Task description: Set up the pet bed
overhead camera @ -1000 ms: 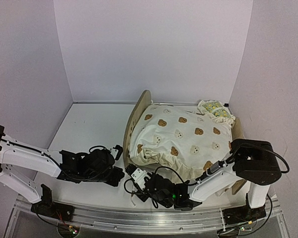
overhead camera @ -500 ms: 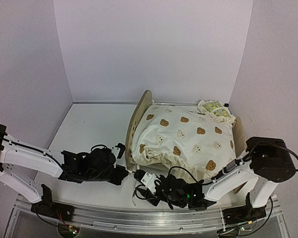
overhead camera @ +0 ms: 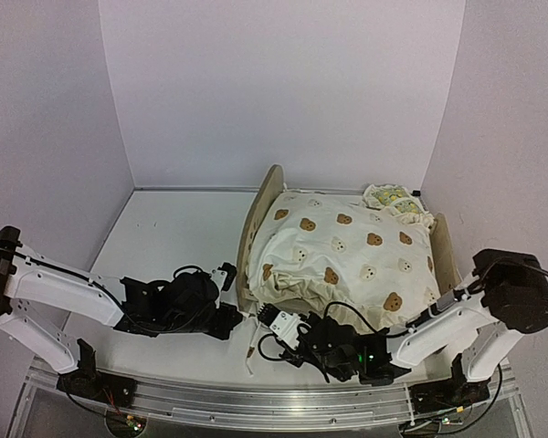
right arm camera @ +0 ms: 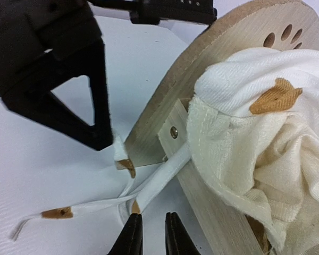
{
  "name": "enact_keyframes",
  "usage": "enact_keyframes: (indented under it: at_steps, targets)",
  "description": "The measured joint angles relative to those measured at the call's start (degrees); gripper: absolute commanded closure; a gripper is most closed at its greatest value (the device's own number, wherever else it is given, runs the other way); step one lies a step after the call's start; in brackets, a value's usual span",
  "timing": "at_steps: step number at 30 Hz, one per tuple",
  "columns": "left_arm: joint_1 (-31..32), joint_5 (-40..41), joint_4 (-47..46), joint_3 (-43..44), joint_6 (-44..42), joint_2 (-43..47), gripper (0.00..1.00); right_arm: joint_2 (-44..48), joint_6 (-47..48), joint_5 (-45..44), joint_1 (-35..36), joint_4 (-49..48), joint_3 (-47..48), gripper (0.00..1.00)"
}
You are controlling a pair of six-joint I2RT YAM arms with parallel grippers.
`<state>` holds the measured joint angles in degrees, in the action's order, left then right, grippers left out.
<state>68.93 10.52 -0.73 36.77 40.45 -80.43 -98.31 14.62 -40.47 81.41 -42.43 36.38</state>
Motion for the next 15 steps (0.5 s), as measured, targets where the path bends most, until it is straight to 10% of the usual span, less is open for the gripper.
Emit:
enact_keyframes:
  at_steps: [15]
  targets:
    - [0.0, -0.3, 0.7, 0.4, 0.0, -0.6, 1.0, -15.6, 13.2, -14.1, -0.2, -8.8, 7.6, 0.83]
